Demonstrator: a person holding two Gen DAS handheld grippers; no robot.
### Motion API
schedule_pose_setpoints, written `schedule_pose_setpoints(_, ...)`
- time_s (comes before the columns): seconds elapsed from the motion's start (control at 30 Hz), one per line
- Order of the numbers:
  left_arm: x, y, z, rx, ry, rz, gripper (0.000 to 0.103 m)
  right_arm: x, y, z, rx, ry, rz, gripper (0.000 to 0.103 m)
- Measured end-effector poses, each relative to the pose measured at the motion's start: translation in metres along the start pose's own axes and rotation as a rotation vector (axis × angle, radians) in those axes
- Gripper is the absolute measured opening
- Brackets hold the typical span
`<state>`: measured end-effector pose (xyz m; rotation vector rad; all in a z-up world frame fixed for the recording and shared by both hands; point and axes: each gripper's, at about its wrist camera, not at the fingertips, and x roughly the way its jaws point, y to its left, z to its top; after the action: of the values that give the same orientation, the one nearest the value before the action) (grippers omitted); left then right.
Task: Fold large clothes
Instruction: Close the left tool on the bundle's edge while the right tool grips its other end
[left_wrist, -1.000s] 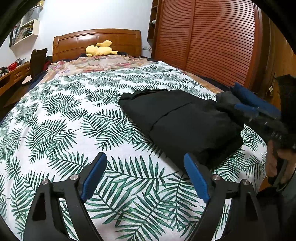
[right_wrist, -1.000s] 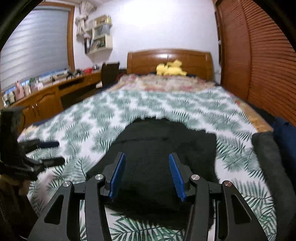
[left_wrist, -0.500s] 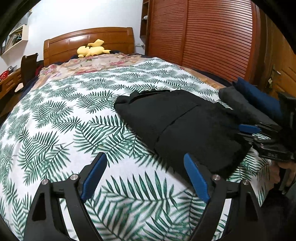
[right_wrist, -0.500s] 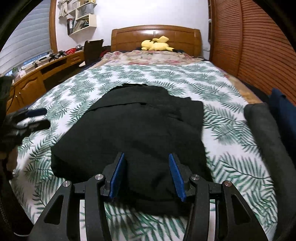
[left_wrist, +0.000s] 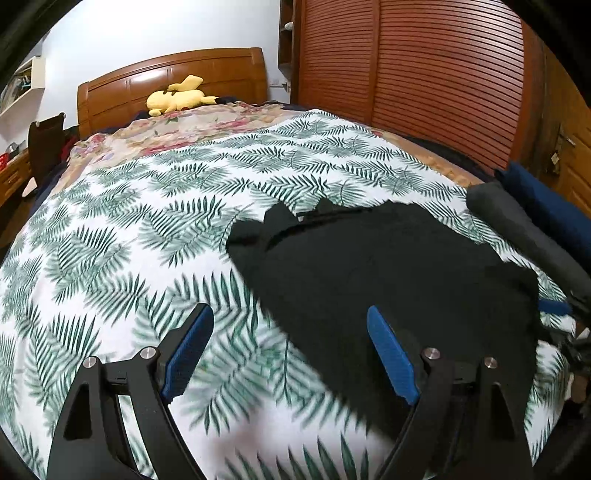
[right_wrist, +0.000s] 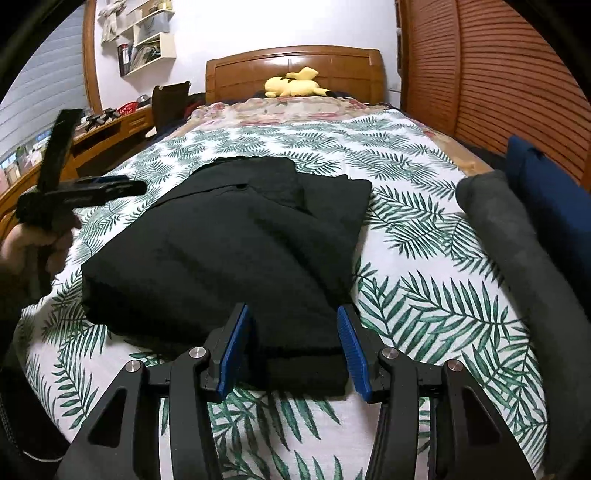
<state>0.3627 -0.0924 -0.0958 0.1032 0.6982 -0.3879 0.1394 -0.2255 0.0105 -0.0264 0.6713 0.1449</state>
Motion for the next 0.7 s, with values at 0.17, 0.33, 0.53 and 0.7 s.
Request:
schedule_pose_setpoints(0.17, 0.026, 0.001, 0.021, 0.01, 0.003, 0.003, 0.086, 0.0, -0.01, -0.003, 0.084, 0.017, 0.012, 0.058)
schedule_pose_setpoints(0.33, 0.058, 0.013, 0.036, -0.018, 0.029, 0.02, 0.086, 0.009, -0.02, -0.004, 0.163, 0.054, 0.072, 0.06)
schedule_pose_setpoints(0.53, 0.093, 0.026, 0.037, -0.073, 0.1, 0.007, 0.086, 0.015, -0.018, 0.005, 0.165, 0.064, 0.064, 0.061)
schedule_pose_setpoints(0.7, 0.111, 0.033, 0.03, -0.142, 0.167, -0.039, 0.086, 0.024, -0.022, 0.006, 0.185, 0.077, 0.065, 0.066)
